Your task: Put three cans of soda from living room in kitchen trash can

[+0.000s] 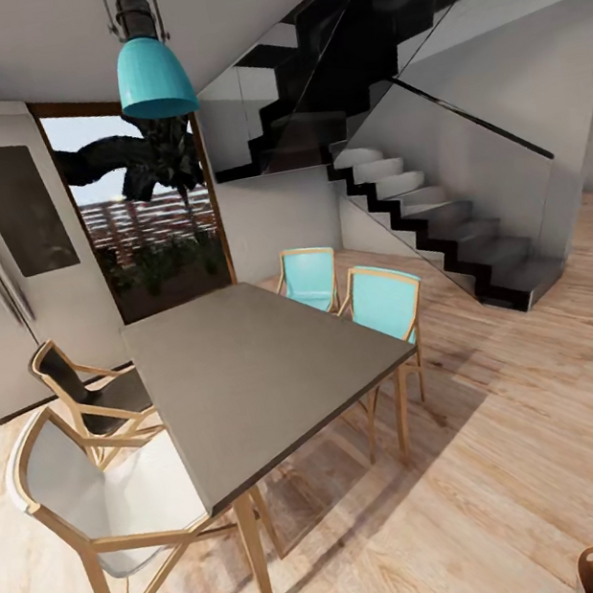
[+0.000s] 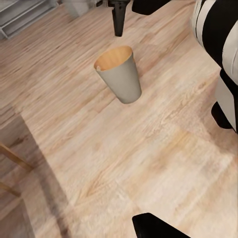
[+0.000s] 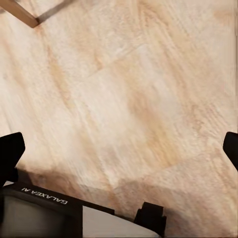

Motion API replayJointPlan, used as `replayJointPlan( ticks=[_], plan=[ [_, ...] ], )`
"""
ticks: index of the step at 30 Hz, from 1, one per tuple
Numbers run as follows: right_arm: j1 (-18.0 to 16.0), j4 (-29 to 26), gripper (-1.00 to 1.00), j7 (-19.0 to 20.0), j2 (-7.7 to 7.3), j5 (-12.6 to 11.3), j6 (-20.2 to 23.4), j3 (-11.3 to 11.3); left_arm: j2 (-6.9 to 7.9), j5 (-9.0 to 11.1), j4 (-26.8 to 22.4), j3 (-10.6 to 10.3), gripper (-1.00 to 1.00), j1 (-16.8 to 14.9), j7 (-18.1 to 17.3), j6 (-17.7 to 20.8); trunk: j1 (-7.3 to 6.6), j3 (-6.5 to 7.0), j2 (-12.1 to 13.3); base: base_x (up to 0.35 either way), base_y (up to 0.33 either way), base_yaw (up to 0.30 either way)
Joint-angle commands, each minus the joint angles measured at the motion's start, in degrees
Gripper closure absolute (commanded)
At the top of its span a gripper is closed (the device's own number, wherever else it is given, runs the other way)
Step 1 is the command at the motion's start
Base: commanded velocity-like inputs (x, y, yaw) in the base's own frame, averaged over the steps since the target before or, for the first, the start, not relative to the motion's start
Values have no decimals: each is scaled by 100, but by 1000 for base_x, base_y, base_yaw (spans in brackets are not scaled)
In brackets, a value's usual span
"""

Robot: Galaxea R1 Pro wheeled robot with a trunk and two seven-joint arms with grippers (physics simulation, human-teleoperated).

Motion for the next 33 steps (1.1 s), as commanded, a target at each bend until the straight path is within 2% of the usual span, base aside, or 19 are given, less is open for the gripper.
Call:
replayJointPlan(
  ticks=[1, 9, 24, 33],
  plan=[
    [0, -8, -100, -2, -1, 1, 42, 0, 0, 0, 0, -2, -100, 0, 0, -1, 0, 0, 0, 0, 0, -242],
    [0, -32, -100, -7, 1, 9, 173, 1, 0, 0, 0, -9, -100, -1, 0, -6, 0, 0, 0, 0, 0, -210],
    [0, -37, -100, -24, 3, 11, 173, 1, 0, 0, 8, -17, -100, 0, 0, -7, 0, 0, 0, 0, 0, -37],
    [0, -37, -100, -26, 5, 11, 170, 5, 0, 0, 9, -17, -100, 0, 0, -7, 0, 13, 0, 0, 0, -179]
  ],
)
